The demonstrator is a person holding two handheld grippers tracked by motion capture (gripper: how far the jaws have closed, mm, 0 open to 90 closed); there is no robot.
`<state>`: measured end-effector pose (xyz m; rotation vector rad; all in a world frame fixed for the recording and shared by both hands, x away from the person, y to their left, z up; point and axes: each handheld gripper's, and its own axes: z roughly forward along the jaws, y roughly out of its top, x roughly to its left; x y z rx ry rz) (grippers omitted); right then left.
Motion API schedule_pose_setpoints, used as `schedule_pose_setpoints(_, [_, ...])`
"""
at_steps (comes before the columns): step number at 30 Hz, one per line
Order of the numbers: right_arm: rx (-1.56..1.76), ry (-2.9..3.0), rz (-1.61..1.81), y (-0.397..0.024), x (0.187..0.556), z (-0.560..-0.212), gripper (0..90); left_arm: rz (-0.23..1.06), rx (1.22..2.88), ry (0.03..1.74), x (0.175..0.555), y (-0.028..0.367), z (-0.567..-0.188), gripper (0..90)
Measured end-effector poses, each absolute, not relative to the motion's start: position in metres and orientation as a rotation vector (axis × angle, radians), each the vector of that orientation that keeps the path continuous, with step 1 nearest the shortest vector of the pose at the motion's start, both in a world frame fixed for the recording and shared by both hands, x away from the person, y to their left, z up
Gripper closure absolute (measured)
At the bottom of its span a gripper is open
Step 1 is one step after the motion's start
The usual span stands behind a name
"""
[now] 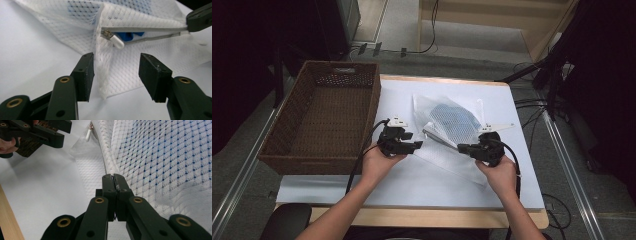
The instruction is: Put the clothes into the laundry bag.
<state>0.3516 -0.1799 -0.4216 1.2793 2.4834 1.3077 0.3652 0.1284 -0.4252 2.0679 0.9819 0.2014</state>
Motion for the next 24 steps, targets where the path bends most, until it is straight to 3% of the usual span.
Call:
schedule_pose_setpoints(9, [1.265,2.495,1.305,-0.179,0.353,-0.422,90.0,0.183,2.102,1.023,0.375,0.123,-0.441,44.3])
schedule_pose_setpoints(13, [1.257,2.5,1.309,-0.177,0.354,-0.422,90.0,0.157,2.085,1.091,0.38,0.117,-0.45,48.9])
schedule_pose_setpoints(16, [1.262,2.504,1.308,-0.178,0.354,-0.422,90.0,0.115,2.118,1.124,0.383,0.116,-0.456,60.2])
schedule_pose_setpoints(21, [1.264,2.504,1.31,-0.178,0.355,-0.423,90.0,0.031,2.079,1.116,0.38,0.121,-0.46,88.4])
schedule_pose_setpoints(24, [1.263,2.505,1.307,-0.178,0.355,-0.423,90.0,-0.019,2.075,1.098,0.374,0.124,-0.457,89.5])
